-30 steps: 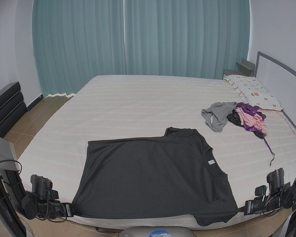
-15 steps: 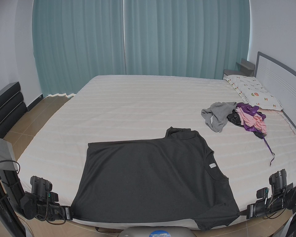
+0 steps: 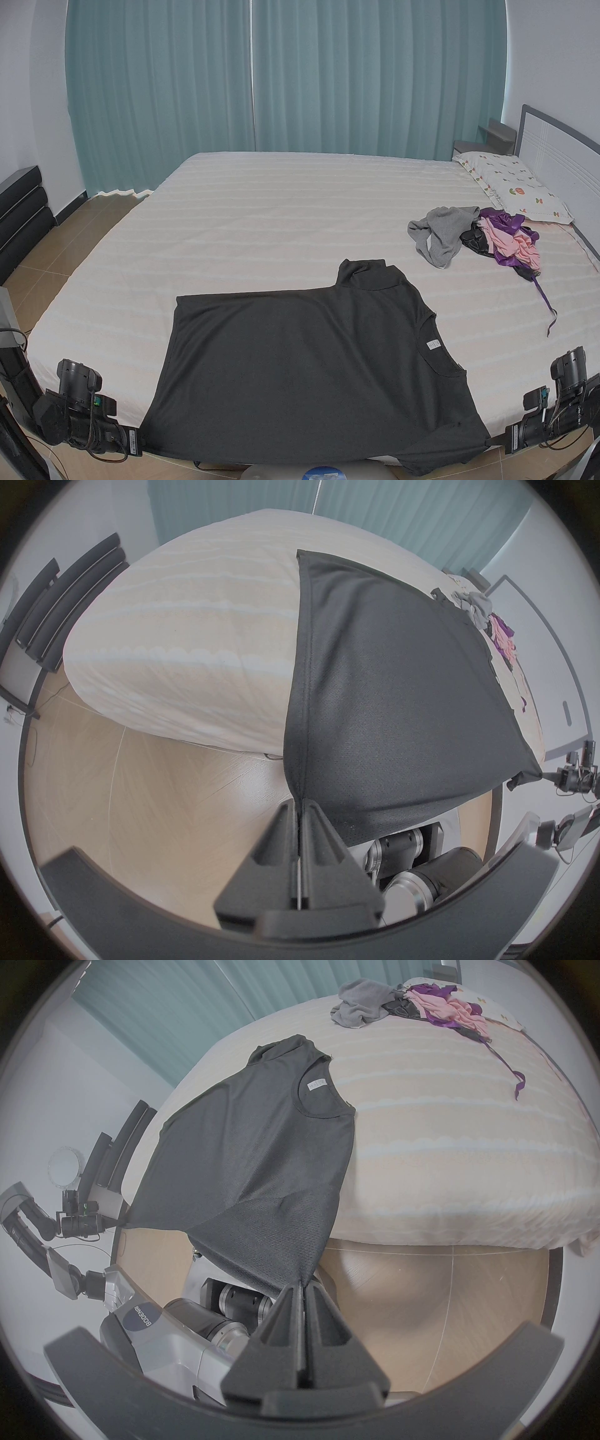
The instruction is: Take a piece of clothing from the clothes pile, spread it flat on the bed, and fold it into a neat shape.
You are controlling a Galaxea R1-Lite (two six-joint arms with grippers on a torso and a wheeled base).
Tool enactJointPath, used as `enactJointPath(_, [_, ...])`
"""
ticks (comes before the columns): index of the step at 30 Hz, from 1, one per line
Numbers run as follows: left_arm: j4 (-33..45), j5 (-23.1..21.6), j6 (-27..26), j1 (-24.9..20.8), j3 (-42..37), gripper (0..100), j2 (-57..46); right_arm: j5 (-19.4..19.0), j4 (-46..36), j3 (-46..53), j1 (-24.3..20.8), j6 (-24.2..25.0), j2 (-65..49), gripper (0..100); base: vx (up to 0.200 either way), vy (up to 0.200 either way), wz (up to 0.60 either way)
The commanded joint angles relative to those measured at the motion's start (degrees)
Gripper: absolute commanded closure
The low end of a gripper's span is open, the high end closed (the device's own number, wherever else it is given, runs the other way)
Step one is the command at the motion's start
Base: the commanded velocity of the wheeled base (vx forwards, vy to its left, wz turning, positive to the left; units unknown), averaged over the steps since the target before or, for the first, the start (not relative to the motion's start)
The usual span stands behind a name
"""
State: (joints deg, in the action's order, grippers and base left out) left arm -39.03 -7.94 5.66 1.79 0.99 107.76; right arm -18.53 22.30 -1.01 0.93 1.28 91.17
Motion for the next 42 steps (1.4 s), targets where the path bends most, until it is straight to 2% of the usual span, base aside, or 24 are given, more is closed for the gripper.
enactJointPath(1, [1.6, 0.0, -1.2, 0.2, -0.9, 100, -2.2, 0.2, -0.8, 1.0, -0.3, -0.6, -2.6, 100, 0.0, 0.0, 0.0])
enactJointPath(10, [0.1, 0.0, 0.3, 0.8, 0.8, 100, -3.0, 0.1, 0.1, -1.2, 0.6, 0.1, -3.7, 100, 0.0, 0.0, 0.0])
enactJointPath(15, [-3.0, 0.0, 5.4, 0.9, 2.7, 100, -4.3, 0.0, 0.1, -3.9, 1.0, 0.3, -3.6, 100, 0.0, 0.0, 0.0])
enactJointPath(16, [-4.3, 0.0, 9.4, 0.8, 4.5, 100, -5.1, -0.1, 0.1, -6.4, 1.0, 0.8, -2.9, 100, 0.0, 0.0, 0.0])
enactJointPath(20, [-4.6, 0.2, 12.9, 0.8, 7.6, 100, -5.5, 0.1, 0.0, -10.9, 0.0, 4.8, -2.7, 100, 0.0, 0.0, 0.0])
enactJointPath(29, [-4.4, 0.6, 13.4, 0.3, 10.0, 100, -5.4, 0.9, -0.9, -18.4, -1.4, 6.3, 2.3, 100, 0.0, 0.0, 0.0])
enactJointPath(42, [-3.9, 0.8, 14.8, 0.1, 14.2, 100, -4.6, 1.7, -0.4, -20.7, -1.7, 6.4, 5.9, 100, 0.0, 0.0, 0.0])
